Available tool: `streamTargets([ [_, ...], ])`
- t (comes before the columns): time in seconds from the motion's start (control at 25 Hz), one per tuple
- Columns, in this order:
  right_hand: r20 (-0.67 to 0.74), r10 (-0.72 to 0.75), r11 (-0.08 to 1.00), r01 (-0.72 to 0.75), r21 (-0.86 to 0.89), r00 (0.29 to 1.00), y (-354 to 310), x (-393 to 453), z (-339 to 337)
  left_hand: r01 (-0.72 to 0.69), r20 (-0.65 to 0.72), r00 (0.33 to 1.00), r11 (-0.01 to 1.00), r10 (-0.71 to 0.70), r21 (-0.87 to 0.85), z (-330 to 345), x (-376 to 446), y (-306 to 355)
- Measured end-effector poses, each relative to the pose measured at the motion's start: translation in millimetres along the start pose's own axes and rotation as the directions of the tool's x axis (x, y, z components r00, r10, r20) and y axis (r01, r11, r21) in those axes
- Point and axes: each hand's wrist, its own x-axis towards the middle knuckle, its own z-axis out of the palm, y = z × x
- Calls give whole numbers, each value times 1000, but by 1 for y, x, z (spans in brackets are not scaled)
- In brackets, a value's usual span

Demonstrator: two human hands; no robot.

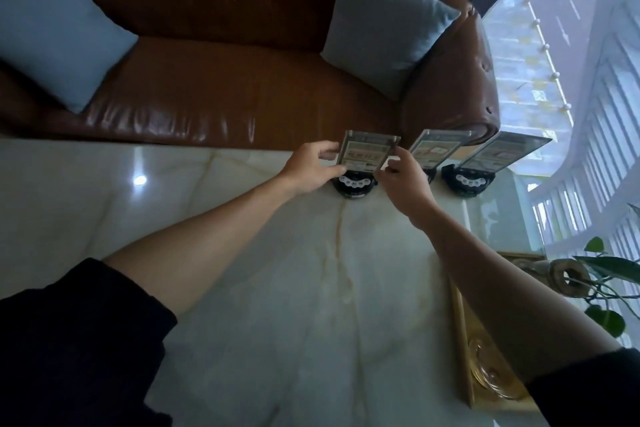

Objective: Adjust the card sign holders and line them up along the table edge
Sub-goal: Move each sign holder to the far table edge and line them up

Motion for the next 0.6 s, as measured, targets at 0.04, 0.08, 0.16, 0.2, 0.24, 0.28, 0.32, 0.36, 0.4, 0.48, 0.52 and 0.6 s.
streamTargets([
  [0.04,-32,23,1000,-23,-12,999,-5,-11,3,10,4,1000,1000,-10,7,-9,-12,1],
  [0.08,-75,33,999,-36,-31,997,-9,-21,6,14,9,1000,1000,-14,13,-18,-25,2],
  [0.16,-103,5,1000,-8,-25,995,-23,-44,17,15,-7,1000,1000,-15,-1,-41,-56,2],
  [0.2,-84,-14,1000,15,5,996,-31,-57,25,12,-30,999,1000,-13,-12,-55,-73,1],
  [0.24,-62,-40,999,42,31,997,-41,-73,36,4,-66,998,1000,-6,-26,-71,-93,0],
  [0.28,-42,-63,997,65,32,997,-50,-88,48,-13,-111,994,999,8,-46,-86,-112,-2],
  [0.32,-15,-86,996,86,17,996,-59,-104,61,-34,-164,986,997,21,-74,-100,-131,-5],
  [0.36,21,-114,993,114,-1,993,-68,-122,75,-55,-215,976,993,32,-104,-114,-152,-11],
  [0.4,65,-142,990,142,-5,988,-74,-138,90,-71,-253,967,989,37,-127,-127,-172,-17],
  [0.48,169,-202,979,200,29,965,-85,-175,123,-80,-319,947,987,31,-142,-156,-215,-37],
  [0.52,217,-228,974,223,47,949,-90,-192,138,-77,-352,936,987,22,-142,-170,-233,-50],
  [0.6,308,-256,966,249,61,916,-98,-221,168,-54,-417,909,986,-17,-158,-196,-267,-80],
])
